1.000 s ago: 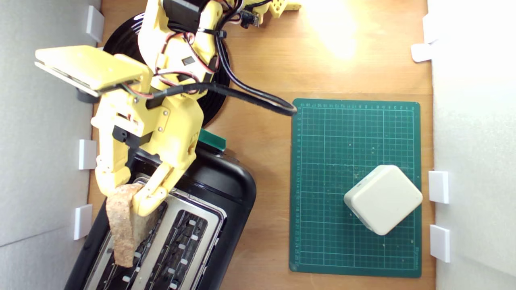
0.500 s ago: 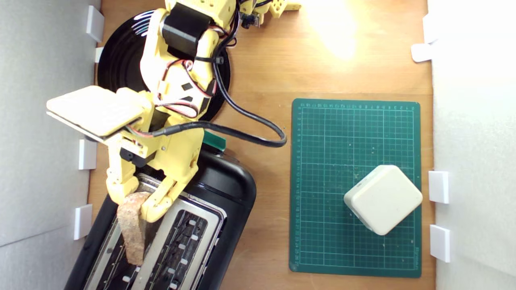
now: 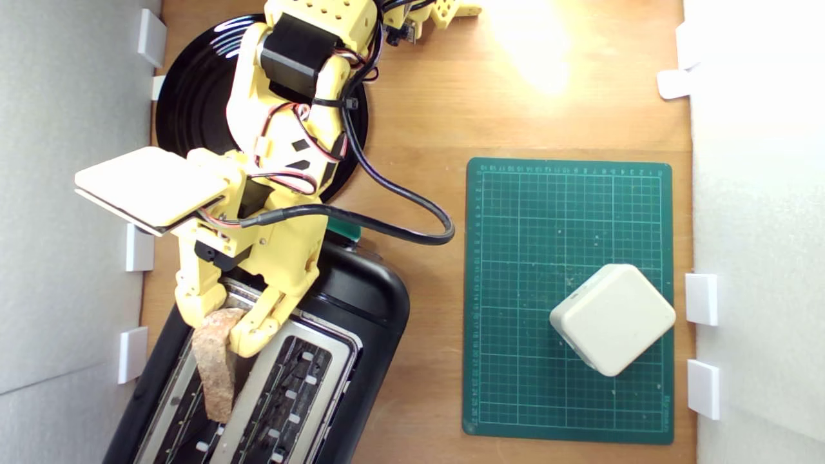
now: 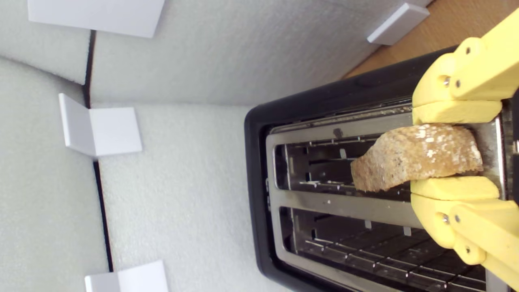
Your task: Pick bread and place in toaster
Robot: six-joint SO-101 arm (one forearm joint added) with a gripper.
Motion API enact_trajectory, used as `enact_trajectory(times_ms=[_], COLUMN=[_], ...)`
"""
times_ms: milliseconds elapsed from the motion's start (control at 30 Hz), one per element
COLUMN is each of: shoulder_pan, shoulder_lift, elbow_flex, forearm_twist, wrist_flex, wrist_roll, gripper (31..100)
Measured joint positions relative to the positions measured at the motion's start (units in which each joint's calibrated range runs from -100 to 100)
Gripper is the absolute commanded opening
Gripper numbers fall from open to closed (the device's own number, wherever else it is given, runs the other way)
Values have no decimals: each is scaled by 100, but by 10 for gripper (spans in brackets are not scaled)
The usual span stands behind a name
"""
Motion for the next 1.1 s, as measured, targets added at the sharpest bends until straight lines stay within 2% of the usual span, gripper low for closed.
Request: enact_trajectory(times_ms=[400,767,933,1100], shoulder_pan=[-92,101,18,-568], shoulder_lift=[-50,-1319,-2024,-2596], elbow_flex=[0,9,9,9], forearm_twist=[-9,-9,-9,-9], wrist_flex=[0,8,8,8], wrist_roll=[0,171,-259,-978], gripper=[820,813,813,813])
